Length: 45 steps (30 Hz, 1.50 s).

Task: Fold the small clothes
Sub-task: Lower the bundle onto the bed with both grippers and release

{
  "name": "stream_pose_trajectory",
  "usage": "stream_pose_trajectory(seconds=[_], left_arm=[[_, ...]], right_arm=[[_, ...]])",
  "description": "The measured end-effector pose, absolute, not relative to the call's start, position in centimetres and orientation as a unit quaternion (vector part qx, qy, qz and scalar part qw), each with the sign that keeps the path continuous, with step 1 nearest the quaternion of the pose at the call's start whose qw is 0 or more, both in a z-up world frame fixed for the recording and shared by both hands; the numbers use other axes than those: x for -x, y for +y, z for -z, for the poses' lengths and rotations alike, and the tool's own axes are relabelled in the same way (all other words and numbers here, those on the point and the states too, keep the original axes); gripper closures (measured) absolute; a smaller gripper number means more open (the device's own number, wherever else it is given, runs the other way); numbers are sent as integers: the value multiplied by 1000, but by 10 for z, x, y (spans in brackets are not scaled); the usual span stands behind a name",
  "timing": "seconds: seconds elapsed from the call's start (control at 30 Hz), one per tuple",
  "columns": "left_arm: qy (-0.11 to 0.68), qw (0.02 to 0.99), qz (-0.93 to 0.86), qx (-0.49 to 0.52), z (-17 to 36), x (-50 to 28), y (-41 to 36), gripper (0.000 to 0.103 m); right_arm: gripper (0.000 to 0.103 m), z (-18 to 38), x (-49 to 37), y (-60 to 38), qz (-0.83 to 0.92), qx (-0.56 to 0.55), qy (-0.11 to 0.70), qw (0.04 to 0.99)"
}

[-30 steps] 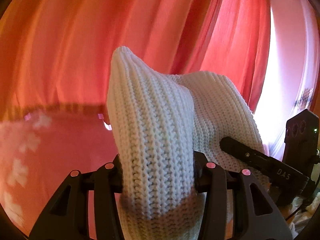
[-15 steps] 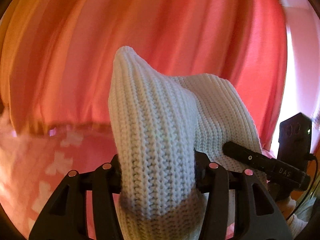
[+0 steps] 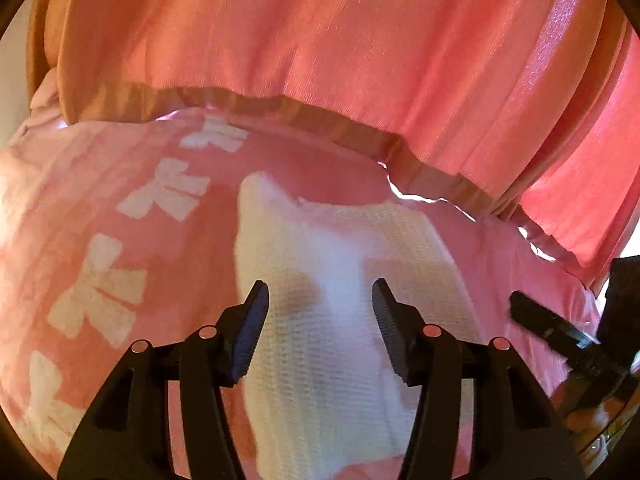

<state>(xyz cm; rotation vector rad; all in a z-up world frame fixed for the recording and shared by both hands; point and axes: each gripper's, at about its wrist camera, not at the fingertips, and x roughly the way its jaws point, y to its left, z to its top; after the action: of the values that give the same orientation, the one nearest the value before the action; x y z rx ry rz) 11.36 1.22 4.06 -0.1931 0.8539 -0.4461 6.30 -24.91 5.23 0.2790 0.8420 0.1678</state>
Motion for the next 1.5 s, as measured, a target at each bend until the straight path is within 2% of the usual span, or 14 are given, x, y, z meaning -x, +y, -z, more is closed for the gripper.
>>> stream_pose_trajectory(seconds=[0.2,0.3,0.33,0.37,0.47,0.6,0.63,0.9,0.97,1.0,1.1,1.23,1.33,1.5], left_arm=[[459,867,183,70,-15,-122,-1,47],[474,863,159,72,-1,-131,0,47],[476,862,157,79,1,-133,1,46],[477,860,156,88,3,-135,3,46],[468,862,169,95,-1,-137,2,66],[397,888,221,71,-43,-118,-13,95],[381,890,239,75,-53,-115,-16,95],[469,865,167,57,-10,-138,-31,89],[454,874,164,62,-26,-128,-25,73],[445,878,161,65,-32,-121,-21,56],[435,885,156,57,-35,-109,-21,52],[460,877,140,-5,-14,-112,-41,51],[467,875,129,-18,-5,-112,-45,51],[457,879,138,-6,-16,-104,-39,42]], right_arm=[[35,15,-102,-259,-101,-217,497,834],[24,33,-110,-261,-112,-249,497,824],[27,34,-111,-262,-112,-252,495,824],[47,34,-111,-262,-115,-254,490,826],[69,18,-108,-262,-125,-252,471,836],[80,-49,-90,-256,-142,-221,401,878],[80,-62,-82,-257,-142,-210,388,886],[64,-6,-68,-288,-43,-217,491,843],[63,-41,-59,-278,-37,-175,447,877],[63,-58,-52,-271,-39,-150,421,894],[74,-81,-45,-246,-71,-104,382,915],[95,-19,-68,-233,-40,-73,488,869],[98,-32,-65,-241,-48,-137,469,871],[98,-42,-54,-228,-61,-84,469,877]])
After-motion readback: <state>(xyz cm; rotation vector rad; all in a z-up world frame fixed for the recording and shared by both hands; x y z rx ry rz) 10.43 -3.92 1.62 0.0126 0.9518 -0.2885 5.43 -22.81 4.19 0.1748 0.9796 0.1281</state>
